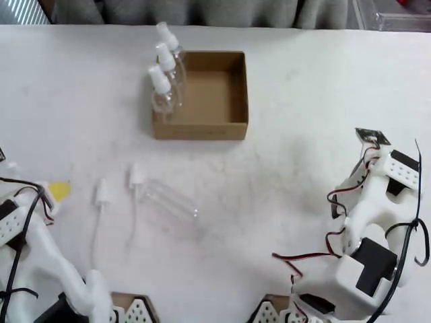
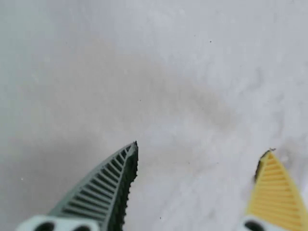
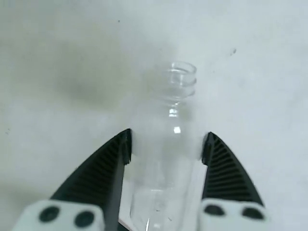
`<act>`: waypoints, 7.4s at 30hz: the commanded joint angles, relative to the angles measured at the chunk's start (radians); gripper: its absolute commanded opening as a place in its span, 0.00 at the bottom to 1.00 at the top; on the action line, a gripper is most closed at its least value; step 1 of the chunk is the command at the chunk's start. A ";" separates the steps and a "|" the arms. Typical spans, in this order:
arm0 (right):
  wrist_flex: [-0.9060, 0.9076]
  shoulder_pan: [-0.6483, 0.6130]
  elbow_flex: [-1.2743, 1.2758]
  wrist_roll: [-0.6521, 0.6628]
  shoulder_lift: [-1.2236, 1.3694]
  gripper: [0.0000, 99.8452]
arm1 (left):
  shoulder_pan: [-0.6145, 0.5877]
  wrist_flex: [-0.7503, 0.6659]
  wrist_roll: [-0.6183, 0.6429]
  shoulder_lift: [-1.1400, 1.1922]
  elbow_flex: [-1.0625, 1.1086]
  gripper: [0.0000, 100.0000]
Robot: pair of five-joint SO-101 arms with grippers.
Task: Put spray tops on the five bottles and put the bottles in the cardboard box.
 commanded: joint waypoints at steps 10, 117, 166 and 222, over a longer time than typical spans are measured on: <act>0.090 -0.156 0.017 -0.104 -0.016 0.02 | 0.154 0.101 0.003 -0.012 -0.048 0.37; -0.114 -0.360 -0.224 -0.430 -0.498 0.02 | 0.679 0.233 0.023 0.651 -0.565 0.08; -1.052 -1.242 1.122 -0.559 -1.790 0.02 | 0.673 0.031 0.032 -0.435 -0.634 0.08; -1.000 -1.366 1.174 -0.537 -1.801 0.02 | 1.076 -0.140 0.391 -0.607 -0.532 0.08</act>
